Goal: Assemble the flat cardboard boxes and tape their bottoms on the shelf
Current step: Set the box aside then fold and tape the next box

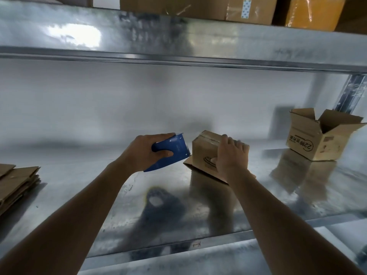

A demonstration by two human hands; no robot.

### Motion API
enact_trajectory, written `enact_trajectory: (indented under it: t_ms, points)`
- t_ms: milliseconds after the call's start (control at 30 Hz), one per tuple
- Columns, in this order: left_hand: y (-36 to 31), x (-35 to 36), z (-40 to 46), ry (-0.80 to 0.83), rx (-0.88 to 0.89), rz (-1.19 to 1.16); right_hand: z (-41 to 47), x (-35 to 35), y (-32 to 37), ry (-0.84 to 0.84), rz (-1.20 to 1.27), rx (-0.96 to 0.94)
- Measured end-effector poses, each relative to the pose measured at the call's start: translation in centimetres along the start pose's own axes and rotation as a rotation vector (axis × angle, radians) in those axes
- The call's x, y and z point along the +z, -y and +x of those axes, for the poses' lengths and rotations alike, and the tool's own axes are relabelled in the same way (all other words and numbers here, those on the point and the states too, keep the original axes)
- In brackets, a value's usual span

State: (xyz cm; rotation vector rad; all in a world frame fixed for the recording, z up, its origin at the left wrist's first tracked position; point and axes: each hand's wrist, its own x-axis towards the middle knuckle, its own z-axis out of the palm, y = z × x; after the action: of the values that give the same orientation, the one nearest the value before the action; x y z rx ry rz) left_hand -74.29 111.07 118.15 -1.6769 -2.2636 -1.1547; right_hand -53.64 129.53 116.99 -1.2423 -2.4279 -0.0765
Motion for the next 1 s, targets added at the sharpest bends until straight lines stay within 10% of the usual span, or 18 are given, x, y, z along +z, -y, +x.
enact_trajectory:
  t_ms: [367, 667, 1000]
  points:
    - [-2.5, -1.1, 0.2, -0.066, 0.051, -0.144, 0.2, -2.4, -6.6, 0.198, 0.142, -0.487]
    - [-4.5, -2.0, -2.4, -0.160, -0.021, -0.206, -3.0, -3.9, -3.7, 0.266, 0.227, -0.387]
    - [-3.4, -3.5, -5.3, 0.010, -0.035, -0.177, -3.2, 0.4, -1.8, -0.051, 0.411, -0.452]
